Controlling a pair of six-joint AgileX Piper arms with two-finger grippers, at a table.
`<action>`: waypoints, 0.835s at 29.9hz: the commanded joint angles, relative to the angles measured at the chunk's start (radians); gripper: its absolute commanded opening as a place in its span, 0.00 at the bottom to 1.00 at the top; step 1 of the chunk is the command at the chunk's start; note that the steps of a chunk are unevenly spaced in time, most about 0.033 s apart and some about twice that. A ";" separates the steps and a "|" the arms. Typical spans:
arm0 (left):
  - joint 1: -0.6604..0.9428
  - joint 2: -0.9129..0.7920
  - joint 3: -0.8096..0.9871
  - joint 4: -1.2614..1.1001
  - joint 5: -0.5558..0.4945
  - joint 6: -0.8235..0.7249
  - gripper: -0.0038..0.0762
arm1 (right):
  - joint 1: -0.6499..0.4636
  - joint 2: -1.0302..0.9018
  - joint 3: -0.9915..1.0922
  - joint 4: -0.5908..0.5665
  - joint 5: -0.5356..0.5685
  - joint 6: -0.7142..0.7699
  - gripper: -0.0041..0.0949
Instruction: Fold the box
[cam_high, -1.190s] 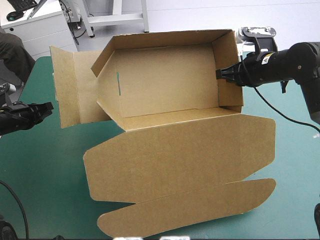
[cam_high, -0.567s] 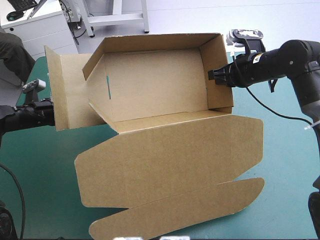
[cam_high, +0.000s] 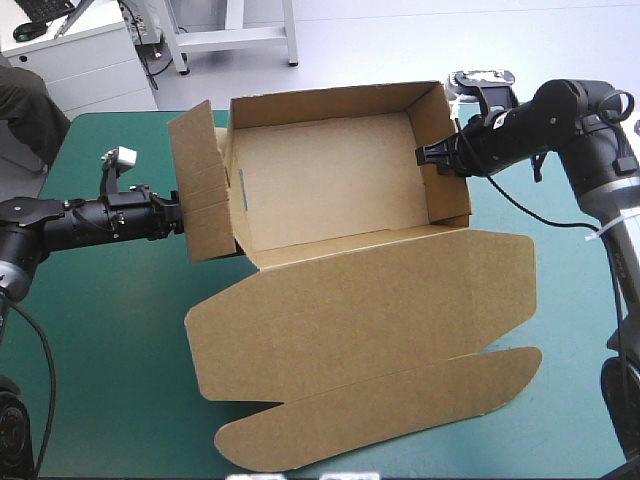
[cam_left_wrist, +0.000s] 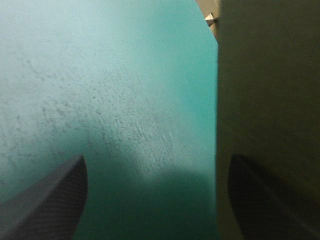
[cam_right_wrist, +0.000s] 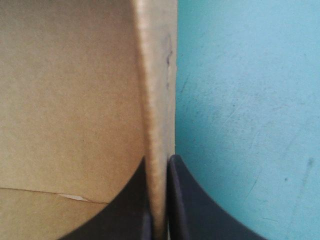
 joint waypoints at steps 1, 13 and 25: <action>-0.047 -0.044 -0.045 -0.095 0.094 0.014 0.74 | -0.001 -0.042 -0.031 -0.020 -0.051 0.002 0.04; -0.165 -0.092 -0.083 -0.141 0.094 -0.011 0.74 | -0.001 -0.042 -0.031 -0.056 -0.063 0.002 0.04; -0.223 -0.097 -0.085 -0.216 0.094 -0.013 0.74 | 0.001 -0.042 -0.031 -0.051 -0.062 0.020 0.04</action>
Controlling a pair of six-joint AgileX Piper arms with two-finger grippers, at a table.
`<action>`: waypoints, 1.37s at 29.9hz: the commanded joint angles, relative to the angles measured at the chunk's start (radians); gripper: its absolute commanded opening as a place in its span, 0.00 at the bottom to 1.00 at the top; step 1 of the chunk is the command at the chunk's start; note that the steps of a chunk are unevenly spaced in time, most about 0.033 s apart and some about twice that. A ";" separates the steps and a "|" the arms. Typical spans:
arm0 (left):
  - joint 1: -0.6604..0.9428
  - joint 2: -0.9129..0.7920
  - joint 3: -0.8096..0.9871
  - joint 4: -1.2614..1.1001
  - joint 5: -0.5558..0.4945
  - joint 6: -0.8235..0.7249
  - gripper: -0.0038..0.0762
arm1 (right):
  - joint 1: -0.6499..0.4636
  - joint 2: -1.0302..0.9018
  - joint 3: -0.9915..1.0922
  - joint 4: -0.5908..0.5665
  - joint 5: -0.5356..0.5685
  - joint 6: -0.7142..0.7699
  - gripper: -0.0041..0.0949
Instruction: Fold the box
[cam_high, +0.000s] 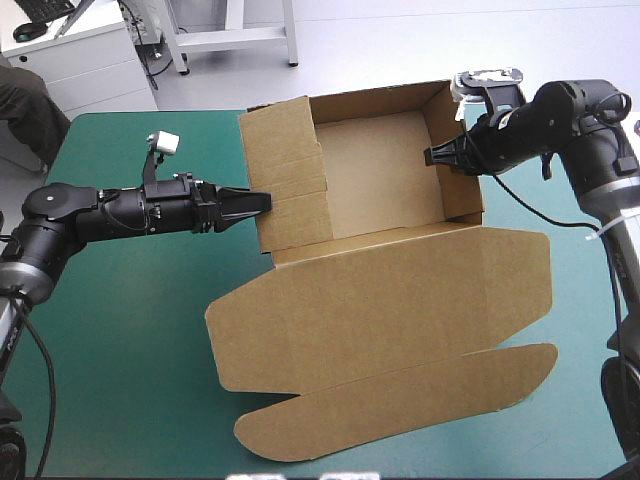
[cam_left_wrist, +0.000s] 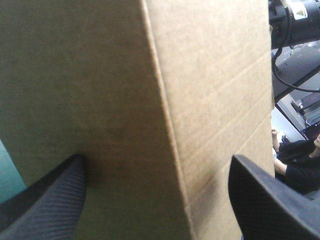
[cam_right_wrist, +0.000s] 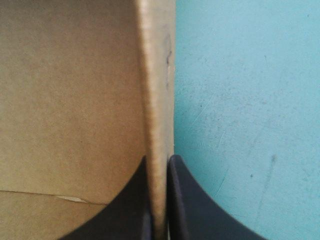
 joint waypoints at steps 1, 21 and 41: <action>-0.007 -0.037 -0.035 -0.079 0.089 -0.004 0.74 | 0.003 -0.042 -0.031 0.040 -0.052 0.012 0.04; -0.235 -0.157 -0.110 0.563 -0.437 -0.546 0.74 | 0.219 -0.046 -0.029 -0.207 -0.109 0.208 0.04; -0.415 -0.145 -0.121 1.225 -0.563 -1.176 0.69 | 0.370 -0.046 -0.029 -0.364 -0.129 0.331 0.04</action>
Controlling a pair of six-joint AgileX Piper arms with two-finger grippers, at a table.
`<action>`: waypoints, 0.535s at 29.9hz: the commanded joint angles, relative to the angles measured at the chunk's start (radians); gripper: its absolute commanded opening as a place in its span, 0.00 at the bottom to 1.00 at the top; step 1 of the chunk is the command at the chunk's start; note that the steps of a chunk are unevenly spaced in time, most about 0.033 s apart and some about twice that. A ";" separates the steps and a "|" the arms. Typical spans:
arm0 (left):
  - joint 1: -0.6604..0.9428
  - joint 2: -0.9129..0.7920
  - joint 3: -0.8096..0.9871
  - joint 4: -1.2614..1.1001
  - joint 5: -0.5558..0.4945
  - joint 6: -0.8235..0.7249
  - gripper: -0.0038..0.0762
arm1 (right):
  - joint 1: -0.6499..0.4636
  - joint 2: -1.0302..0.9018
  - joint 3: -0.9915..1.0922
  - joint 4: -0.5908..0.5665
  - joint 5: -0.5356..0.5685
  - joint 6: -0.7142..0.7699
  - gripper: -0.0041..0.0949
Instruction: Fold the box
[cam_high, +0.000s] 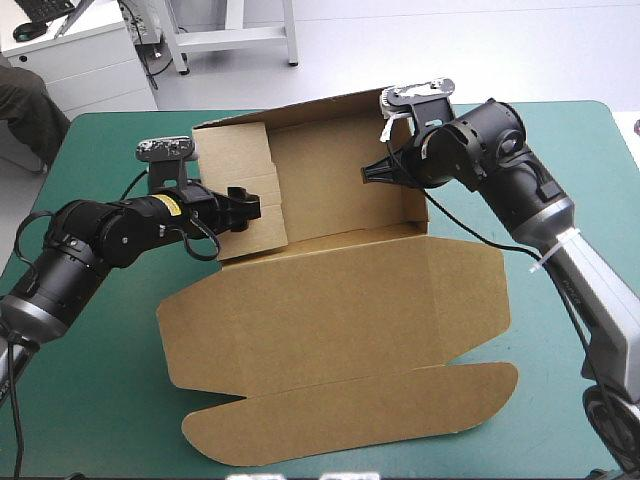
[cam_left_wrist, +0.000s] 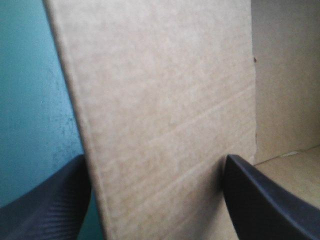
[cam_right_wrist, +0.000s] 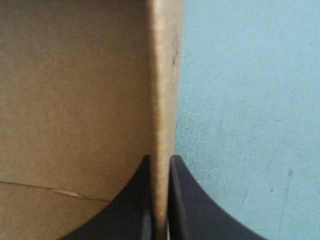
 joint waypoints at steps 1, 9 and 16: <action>-0.008 -0.007 -0.041 -0.007 -0.075 -0.040 0.69 | 0.028 -0.046 -0.029 0.002 -0.060 0.007 0.04; -0.008 0.007 -0.041 0.038 -0.098 -0.050 0.42 | 0.042 -0.046 -0.029 0.003 -0.047 0.017 0.04; -0.008 0.009 -0.045 0.069 -0.091 -0.041 0.04 | 0.042 -0.046 -0.029 0.010 -0.021 0.020 0.04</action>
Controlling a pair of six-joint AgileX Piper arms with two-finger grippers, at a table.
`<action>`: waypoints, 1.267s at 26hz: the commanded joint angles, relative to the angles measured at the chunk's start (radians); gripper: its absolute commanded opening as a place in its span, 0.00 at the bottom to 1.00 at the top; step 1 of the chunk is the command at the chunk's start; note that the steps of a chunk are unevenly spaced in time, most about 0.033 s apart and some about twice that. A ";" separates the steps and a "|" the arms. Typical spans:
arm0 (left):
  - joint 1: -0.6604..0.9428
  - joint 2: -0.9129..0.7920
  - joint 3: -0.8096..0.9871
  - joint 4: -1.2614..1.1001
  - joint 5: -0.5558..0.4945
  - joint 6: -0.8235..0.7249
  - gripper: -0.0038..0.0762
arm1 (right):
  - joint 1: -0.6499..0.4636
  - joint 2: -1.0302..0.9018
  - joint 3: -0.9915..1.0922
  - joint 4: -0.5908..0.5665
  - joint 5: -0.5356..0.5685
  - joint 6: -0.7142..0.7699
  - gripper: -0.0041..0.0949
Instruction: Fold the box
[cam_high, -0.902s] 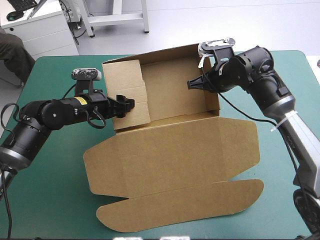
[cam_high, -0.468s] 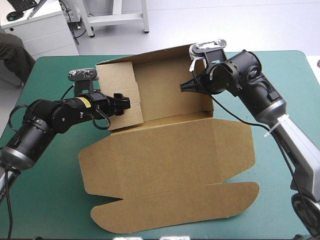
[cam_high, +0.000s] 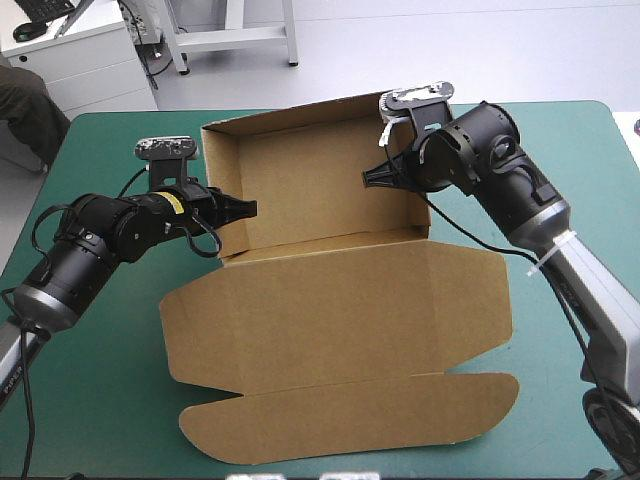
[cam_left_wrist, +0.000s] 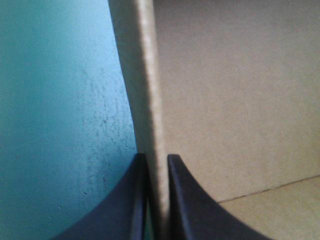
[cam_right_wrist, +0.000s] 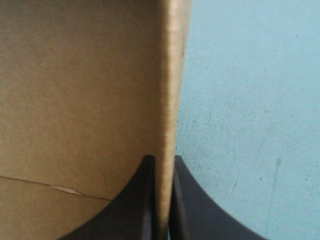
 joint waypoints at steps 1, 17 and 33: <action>-0.009 -0.027 -0.050 -0.048 -0.078 0.007 0.04 | 0.013 -0.046 -0.029 0.061 -0.043 -0.010 0.04; -0.013 0.327 -0.364 -0.064 0.275 0.038 0.04 | -0.140 0.090 -0.029 0.137 0.052 -0.069 0.04; -0.021 0.516 -0.399 -0.002 0.352 0.005 0.04 | -0.208 0.303 -0.028 0.250 0.058 -0.117 0.04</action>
